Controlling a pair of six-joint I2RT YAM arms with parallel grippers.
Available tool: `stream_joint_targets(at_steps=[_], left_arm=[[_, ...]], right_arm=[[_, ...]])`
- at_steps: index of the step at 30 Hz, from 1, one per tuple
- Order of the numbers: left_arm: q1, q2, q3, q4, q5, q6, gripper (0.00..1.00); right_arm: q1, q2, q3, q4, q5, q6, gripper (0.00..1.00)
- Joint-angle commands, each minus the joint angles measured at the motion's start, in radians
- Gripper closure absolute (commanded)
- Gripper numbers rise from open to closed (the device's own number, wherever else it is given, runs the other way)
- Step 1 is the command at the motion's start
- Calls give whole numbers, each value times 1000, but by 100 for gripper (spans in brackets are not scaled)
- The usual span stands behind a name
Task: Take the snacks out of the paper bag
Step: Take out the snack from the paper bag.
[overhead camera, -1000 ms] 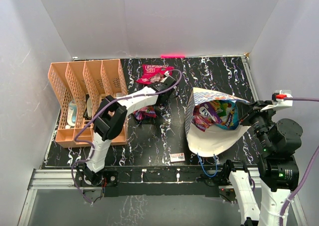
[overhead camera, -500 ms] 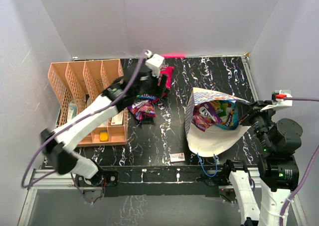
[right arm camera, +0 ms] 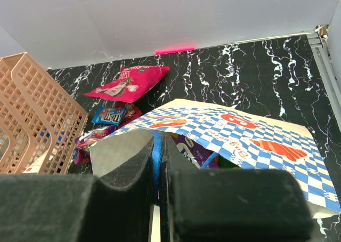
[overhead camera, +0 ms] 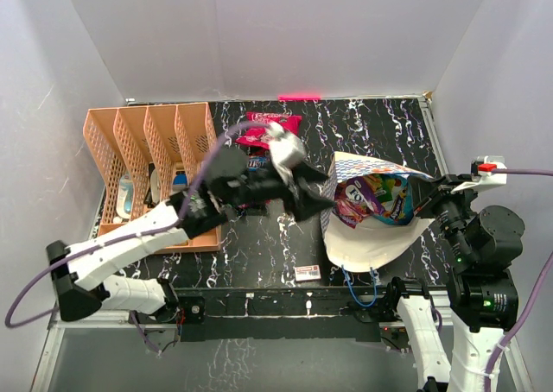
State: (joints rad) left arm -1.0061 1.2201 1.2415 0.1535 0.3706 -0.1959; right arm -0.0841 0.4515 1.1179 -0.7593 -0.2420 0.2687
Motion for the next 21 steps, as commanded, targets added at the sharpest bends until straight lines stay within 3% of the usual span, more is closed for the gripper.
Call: stream_joint_targets(at_steps=[1,5,8,15,21], left_arm=[[-221,102,78,-91,-101,196,36],[-382,254,161,-246,-357,475,36],[-437,355,208,-310,-481,667,36],[-444,580,285,-295,-690,937,39],[-416,698,317,-219,-712,1045,35]], right_arm=[[7,-3,32,60,-10,13,92],[6,-6,34,51,-7,13,92],[7,-8,38,46,-3,11,92],[7,-4,44,45,-4,11,92],[7,0,56,41,1,10,92]])
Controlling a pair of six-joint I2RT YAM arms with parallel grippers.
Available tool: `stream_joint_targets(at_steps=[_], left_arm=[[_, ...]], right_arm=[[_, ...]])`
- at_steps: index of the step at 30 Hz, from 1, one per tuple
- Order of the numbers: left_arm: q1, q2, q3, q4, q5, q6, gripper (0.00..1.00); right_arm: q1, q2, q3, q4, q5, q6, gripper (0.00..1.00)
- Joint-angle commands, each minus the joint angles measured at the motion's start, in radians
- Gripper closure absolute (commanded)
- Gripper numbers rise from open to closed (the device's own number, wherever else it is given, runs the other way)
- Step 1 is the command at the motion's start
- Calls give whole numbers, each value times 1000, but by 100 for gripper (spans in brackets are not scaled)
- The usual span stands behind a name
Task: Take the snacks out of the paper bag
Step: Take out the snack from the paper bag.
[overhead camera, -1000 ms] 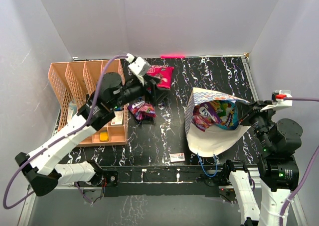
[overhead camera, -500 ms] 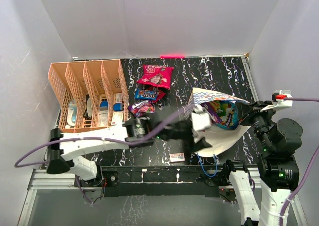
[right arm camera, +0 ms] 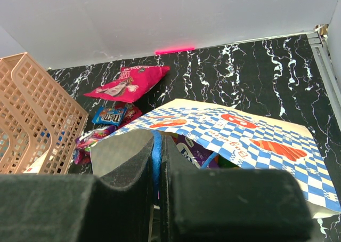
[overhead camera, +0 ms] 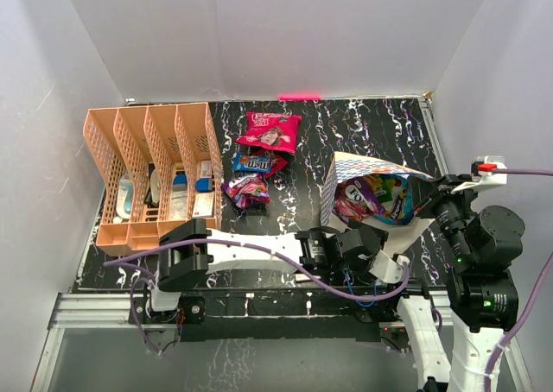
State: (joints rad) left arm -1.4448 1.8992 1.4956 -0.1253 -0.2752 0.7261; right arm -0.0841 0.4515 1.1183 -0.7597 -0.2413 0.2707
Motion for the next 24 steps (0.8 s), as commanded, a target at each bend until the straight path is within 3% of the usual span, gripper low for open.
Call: stream_joint_targets(at_steps=[1,8,24], left_arm=[[35,31,72,64,-50,122,35],[102,86,141,28,59,71,32],[195,242,253,69,113,39,28]], right_arm=[[7,0,59,40,-1,8,92],[7,-1,61,37,-1,10,92],[6,6,77,37,-7,11,92]])
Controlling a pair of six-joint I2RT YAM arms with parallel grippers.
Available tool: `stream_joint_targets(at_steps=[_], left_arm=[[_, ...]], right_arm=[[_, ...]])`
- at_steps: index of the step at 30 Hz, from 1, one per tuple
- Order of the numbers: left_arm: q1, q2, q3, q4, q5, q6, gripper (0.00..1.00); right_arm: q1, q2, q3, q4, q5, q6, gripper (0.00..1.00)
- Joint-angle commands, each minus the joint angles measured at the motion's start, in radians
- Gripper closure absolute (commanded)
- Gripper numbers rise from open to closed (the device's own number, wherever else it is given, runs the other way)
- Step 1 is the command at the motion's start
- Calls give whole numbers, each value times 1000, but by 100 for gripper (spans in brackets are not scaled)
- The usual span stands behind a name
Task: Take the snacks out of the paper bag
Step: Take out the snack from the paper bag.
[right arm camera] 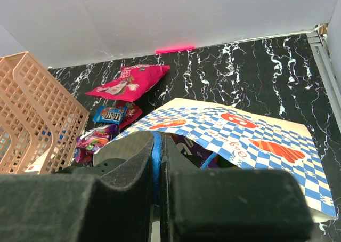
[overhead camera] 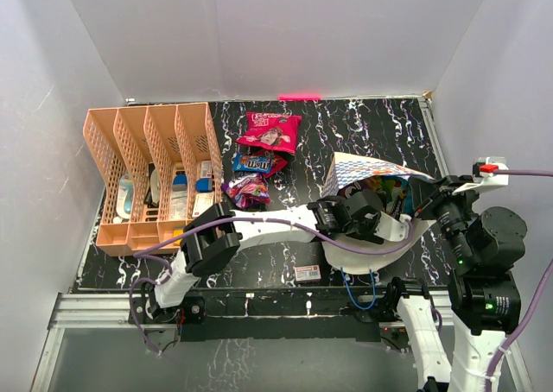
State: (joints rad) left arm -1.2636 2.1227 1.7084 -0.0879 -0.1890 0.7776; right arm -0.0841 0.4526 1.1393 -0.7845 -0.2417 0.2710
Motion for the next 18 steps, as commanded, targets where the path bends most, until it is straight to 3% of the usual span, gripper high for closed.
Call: stream_joint_targets(at_steps=[1,13,17,18], left_arm=[[17,28,44,38,22,-11,28],[28,132,105,81,-59,17,30],[35,164,110,107,-107,33,40],[38,175,119,105,-118,27,47]], right_arm=[[6,5,56,62,-8,11,92],[6,8,57,64,-15,16,92],[6,8,56,63,-19,17,92],[7,7,55,63,-20,17,92]])
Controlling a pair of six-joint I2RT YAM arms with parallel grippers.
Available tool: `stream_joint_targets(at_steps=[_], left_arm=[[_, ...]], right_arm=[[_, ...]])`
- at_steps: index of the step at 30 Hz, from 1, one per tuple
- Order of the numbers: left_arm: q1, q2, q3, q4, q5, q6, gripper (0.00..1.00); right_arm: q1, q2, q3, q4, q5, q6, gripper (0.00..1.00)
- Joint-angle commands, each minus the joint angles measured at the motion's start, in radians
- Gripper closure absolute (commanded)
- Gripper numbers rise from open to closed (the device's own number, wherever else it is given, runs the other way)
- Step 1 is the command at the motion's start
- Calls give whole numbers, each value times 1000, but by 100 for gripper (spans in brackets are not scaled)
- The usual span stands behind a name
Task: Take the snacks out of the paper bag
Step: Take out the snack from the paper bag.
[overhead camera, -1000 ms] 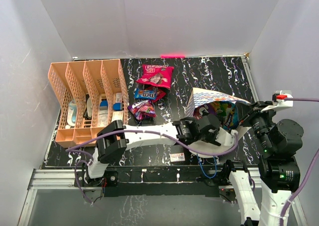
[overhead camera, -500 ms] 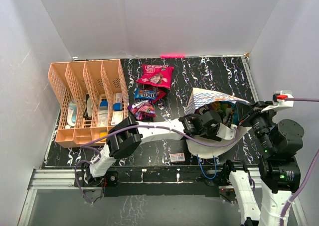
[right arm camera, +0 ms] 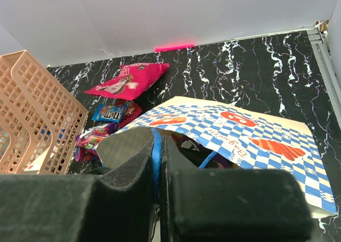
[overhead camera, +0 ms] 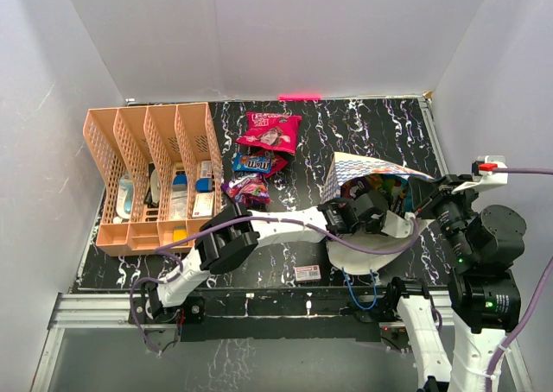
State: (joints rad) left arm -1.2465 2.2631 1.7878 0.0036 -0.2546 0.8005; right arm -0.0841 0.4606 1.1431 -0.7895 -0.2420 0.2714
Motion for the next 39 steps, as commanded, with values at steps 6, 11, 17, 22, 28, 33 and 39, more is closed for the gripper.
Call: stream_joint_targets(at_steps=[6,11,17,22,28,33,39], left_arm=[[25,70,103,-27,-87,-31,85],[26,36,120,-70,-77,-83,97],[17,-78,38,-65,-35,-159,100],[3,-191,-25,-82,-7,-245,100],[-18,-328,-114,-108,12,-328,100],[-24,-454,-161,-129,119,-470,100],[-24,-592,-236,-127,194,-587,100]], right_arm=[[7,-2,52,62,-11,14,92],[7,-4,54,62,-4,13,92],[6,-3,49,65,-8,14,92],[6,0,58,67,-6,10,92],[6,-1,59,68,-2,5,92],[7,-2,54,68,0,1,92],[6,-8,45,68,3,-1,92]])
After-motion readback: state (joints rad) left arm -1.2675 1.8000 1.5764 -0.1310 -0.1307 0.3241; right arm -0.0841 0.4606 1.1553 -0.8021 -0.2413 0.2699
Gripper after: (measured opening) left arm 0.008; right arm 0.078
